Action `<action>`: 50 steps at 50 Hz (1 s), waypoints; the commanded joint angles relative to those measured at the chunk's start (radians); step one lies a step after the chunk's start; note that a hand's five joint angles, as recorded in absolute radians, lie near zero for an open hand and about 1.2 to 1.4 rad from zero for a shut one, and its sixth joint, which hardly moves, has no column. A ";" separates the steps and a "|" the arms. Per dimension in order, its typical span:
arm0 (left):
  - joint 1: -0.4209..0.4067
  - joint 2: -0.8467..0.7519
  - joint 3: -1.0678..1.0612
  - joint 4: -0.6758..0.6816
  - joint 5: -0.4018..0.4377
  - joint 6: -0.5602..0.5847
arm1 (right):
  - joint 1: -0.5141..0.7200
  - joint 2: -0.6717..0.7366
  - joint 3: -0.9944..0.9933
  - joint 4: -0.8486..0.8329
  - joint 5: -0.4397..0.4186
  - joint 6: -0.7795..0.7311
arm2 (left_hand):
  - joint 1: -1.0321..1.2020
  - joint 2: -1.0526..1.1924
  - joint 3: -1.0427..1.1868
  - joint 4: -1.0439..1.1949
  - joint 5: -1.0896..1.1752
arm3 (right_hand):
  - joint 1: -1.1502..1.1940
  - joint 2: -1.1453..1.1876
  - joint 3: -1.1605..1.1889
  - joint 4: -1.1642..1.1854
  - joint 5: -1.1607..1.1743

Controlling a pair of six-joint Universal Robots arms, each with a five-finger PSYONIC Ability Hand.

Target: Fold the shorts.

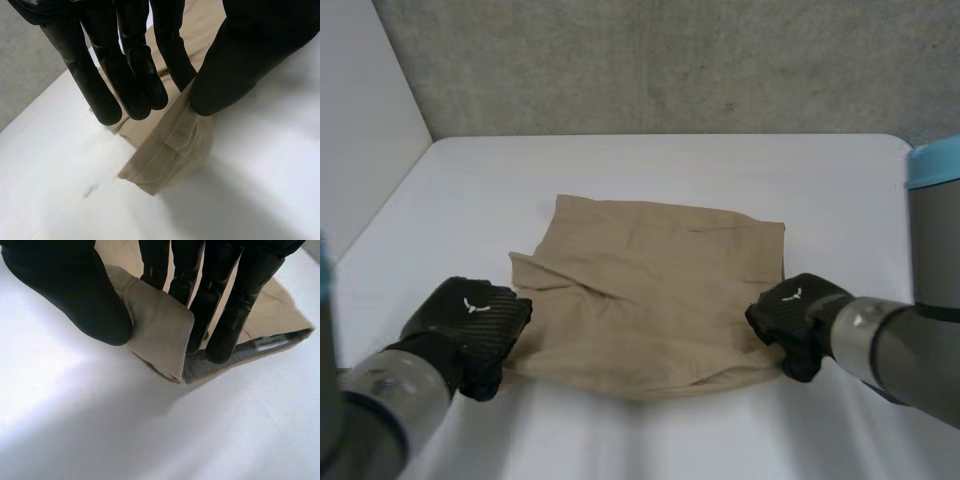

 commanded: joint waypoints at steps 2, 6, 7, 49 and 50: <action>0.034 0.175 0.073 -0.184 0.148 0.006 | -0.054 -0.187 0.044 0.177 -0.098 -0.065 | 0.270 0.207 0.210 0.205 0.257 | 0.428 0.226 0.208 0.205 0.227; 0.028 0.229 0.118 -0.241 0.171 0.011 | -0.085 -0.244 0.049 0.295 -0.197 -0.125 | 0.270 0.207 0.210 0.205 0.257 | 0.428 0.226 0.208 0.205 0.227; 0.034 0.241 0.130 -0.247 0.174 0.012 | -0.112 -0.258 0.049 0.306 -0.233 -0.143 | 0.270 0.207 0.210 0.205 0.257 | 0.428 0.226 0.208 0.205 0.227; 0.050 -1.039 1.007 0.664 0.198 0.459 | -0.033 0.372 -0.361 -0.481 0.187 0.093 | 0.270 0.207 0.210 0.205 0.257 | 0.428 0.226 0.208 0.205 0.227; 0.050 -1.051 1.012 0.674 0.200 0.462 | -0.033 0.372 -0.361 -0.481 0.187 0.093 | 0.270 0.207 0.210 0.205 0.257 | 0.428 0.226 0.208 0.205 0.227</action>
